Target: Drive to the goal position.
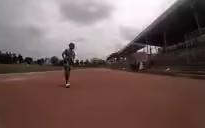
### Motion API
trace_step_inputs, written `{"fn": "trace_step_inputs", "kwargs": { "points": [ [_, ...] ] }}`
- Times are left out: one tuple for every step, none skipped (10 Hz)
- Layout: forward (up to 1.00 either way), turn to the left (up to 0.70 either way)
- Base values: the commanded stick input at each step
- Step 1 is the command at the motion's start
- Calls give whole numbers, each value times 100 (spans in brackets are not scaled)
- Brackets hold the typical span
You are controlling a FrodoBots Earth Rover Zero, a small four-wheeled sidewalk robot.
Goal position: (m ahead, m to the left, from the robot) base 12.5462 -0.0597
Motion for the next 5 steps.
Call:
{"fn": "trace_step_inputs", "kwargs": {
  "points": [
    [70,0],
    [70,0],
    [70,0],
    [70,0],
    [70,0]
  ]
}}
